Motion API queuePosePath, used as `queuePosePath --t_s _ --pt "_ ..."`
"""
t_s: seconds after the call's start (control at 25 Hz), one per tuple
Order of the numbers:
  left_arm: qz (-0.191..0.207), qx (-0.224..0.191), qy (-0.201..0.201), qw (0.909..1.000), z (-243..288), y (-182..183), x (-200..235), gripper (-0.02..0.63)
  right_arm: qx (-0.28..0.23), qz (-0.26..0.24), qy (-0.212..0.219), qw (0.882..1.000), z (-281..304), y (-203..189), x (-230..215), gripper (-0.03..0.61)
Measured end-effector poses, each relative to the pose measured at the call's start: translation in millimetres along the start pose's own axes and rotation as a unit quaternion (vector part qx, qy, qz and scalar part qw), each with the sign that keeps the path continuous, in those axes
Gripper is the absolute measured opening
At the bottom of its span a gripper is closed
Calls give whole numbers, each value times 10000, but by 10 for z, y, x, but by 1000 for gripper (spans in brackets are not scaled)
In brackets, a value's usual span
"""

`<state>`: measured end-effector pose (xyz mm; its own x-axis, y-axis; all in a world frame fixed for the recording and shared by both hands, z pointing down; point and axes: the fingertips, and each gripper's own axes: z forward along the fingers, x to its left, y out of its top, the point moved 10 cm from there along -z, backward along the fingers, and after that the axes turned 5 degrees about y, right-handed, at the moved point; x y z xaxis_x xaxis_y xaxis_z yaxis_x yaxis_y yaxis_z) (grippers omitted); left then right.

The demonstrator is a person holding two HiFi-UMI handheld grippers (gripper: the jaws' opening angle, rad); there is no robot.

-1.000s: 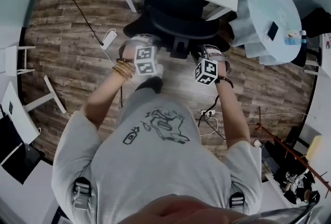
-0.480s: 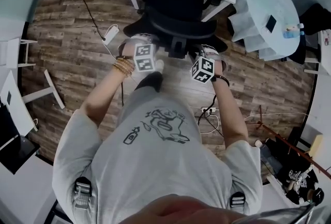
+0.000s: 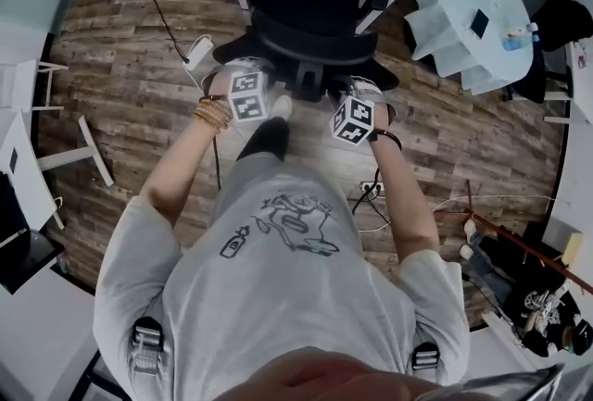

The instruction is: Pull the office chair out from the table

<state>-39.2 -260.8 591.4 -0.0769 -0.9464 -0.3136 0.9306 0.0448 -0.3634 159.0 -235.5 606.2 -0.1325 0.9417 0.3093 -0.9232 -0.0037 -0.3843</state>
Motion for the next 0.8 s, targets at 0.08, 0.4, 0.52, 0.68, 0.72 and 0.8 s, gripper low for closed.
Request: queuePosePath --t_s 0.08,0.4,0.52,0.68,0.72,0.8 --pt "-22 43 20 10000 -36 6 -155 97 -34 -13 -11 10000 -46 -12 156 101" --pt "-124 147 128 9997 -280 -20 -834 100 -92 -12 -76 9999 -250 53 853 101" --pt "-128 186 101 9997 -355 28 -1050 100 -98 8 -54 9999 -346 33 1063 101" --pt "-148 205 87 9996 -439 96 -1282 100 -122 -1 -14 9999 -469 0 1277 101" --pt "-157 211 78 9996 -459 100 -1343 100 -122 -13 -5 9999 -494 -1 1334 101" --pt "-170 218 52 9996 -499 99 -1464 101 -128 -35 0 9999 -539 1 1457 101"
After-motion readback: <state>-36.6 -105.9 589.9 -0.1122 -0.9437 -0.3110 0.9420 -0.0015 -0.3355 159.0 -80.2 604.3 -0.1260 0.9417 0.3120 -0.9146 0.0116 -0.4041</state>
